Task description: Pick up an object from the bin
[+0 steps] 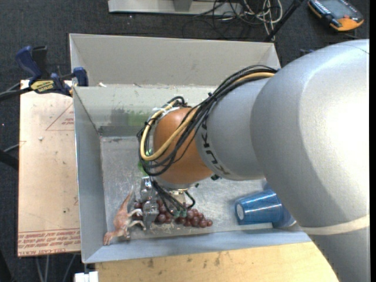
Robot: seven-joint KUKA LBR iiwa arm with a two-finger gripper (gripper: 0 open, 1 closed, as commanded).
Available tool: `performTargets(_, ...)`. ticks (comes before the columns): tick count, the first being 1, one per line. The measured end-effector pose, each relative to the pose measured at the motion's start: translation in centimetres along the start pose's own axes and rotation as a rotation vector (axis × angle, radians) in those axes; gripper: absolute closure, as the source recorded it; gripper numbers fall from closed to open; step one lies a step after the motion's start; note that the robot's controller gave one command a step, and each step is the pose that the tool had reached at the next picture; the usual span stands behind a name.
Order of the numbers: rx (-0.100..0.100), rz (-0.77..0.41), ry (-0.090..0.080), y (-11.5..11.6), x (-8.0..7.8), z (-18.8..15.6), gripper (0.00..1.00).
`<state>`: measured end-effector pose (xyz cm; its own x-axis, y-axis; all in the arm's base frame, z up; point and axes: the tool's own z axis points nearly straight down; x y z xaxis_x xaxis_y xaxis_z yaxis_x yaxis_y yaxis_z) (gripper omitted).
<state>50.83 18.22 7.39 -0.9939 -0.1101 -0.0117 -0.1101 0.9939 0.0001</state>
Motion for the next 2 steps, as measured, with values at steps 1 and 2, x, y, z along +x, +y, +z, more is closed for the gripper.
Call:
performTargets(1, 0.0, 0.0, 0.002, -0.01, 0.01, -0.23, 1.0)
performTargets(2, 0.002, 0.0, 0.012, -0.03, 0.24, -1.18, 1.0)
